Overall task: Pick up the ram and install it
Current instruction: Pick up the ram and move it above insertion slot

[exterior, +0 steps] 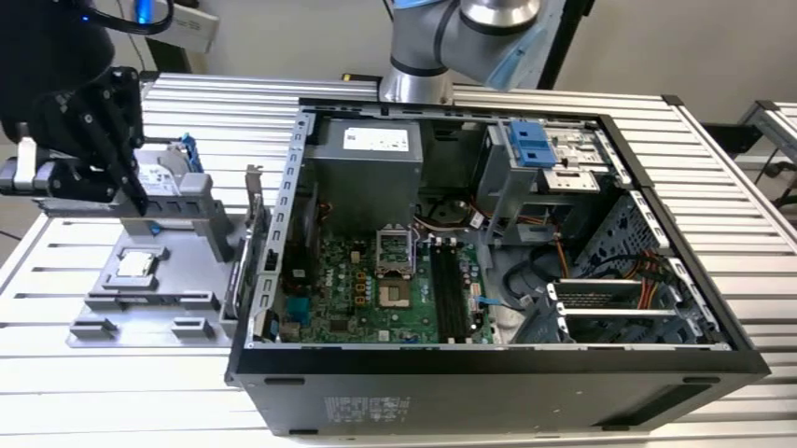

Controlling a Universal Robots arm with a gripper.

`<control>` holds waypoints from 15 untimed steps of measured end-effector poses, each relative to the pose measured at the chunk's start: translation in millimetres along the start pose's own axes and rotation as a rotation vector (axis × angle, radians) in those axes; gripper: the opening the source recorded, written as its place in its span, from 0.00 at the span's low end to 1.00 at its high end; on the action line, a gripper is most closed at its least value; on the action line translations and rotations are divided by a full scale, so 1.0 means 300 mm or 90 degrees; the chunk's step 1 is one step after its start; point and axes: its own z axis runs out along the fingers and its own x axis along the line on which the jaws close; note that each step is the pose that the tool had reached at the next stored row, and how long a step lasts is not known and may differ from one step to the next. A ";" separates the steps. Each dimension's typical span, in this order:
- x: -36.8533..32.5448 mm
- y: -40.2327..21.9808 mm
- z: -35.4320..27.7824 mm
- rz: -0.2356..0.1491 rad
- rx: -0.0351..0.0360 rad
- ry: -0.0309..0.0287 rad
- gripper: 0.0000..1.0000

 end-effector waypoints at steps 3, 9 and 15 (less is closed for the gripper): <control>-0.004 -0.041 0.000 0.000 0.0000 0.0000 0.00; -0.013 -0.121 -0.001 0.000 0.0001 -0.0001 0.00; -0.022 -0.210 -0.002 0.000 0.0000 -0.0001 0.00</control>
